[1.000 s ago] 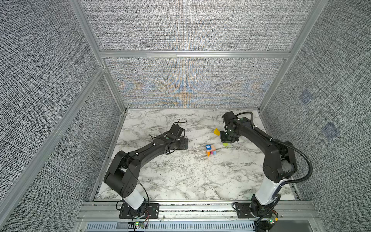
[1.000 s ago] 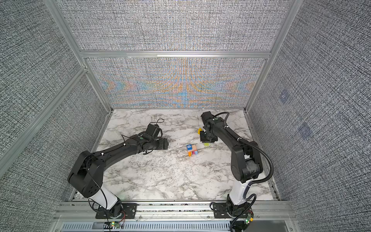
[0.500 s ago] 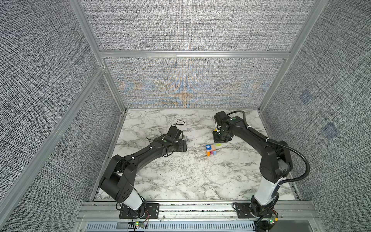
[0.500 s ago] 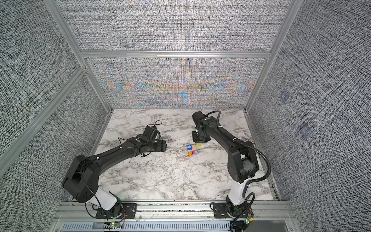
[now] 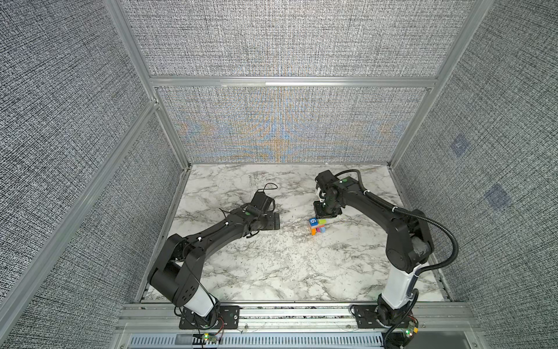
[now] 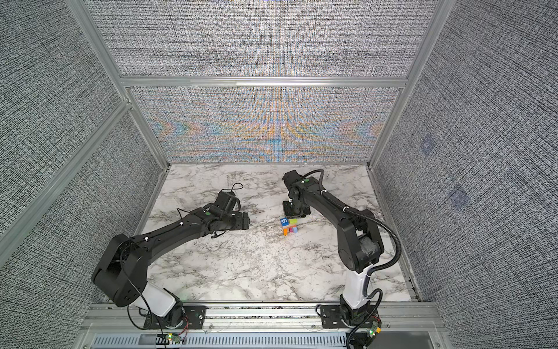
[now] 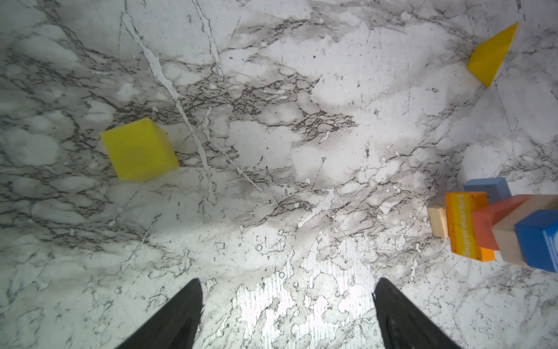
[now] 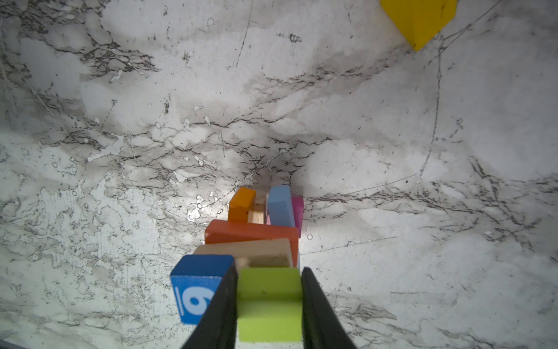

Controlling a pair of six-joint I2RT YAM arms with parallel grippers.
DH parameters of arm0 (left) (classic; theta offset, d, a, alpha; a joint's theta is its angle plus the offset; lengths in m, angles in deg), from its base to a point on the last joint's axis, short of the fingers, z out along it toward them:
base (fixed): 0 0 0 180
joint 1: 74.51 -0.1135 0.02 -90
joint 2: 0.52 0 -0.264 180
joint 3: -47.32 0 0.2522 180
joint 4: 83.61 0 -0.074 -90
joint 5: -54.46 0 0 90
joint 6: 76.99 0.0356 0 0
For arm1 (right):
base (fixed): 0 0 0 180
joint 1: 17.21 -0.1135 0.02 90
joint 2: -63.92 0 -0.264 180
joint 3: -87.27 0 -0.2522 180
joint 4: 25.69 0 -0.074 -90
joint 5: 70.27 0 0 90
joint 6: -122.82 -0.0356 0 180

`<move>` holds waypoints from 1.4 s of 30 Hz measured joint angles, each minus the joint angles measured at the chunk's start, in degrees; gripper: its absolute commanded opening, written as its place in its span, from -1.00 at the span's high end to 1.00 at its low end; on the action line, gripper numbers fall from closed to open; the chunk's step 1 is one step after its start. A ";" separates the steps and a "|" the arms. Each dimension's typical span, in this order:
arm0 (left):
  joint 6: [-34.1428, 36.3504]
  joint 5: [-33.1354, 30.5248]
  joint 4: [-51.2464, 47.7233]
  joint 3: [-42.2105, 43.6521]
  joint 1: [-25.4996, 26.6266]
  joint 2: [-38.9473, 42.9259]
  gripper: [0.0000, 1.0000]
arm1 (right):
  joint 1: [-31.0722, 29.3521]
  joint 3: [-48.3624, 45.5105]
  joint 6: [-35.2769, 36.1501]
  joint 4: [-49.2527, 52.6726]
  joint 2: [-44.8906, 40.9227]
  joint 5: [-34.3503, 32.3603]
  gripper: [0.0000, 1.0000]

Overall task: Build the wood block tower
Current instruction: 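Carry the lime green cube with the right gripper onto the tower beside the blue cube, then open the right gripper and lift away from the lime green cube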

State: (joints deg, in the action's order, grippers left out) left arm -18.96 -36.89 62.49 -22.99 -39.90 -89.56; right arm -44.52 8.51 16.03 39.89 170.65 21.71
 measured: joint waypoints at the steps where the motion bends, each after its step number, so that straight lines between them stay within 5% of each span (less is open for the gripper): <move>1: 0.00 0.00 0.02 0.00 0.00 0.00 -0.79 | 0.00 0.11 0.00 -0.02 0.04 0.04 0.47; 42: 0.04 -1.84 -2.51 -1.92 0.00 1.60 -0.81 | -1.16 1.33 1.31 0.68 -3.78 -2.47 -0.33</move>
State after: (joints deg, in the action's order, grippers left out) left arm -18.91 -38.72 59.98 -24.92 -39.90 -87.96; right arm -45.68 9.84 17.34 40.56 166.87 19.24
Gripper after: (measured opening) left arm 0.904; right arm 0.665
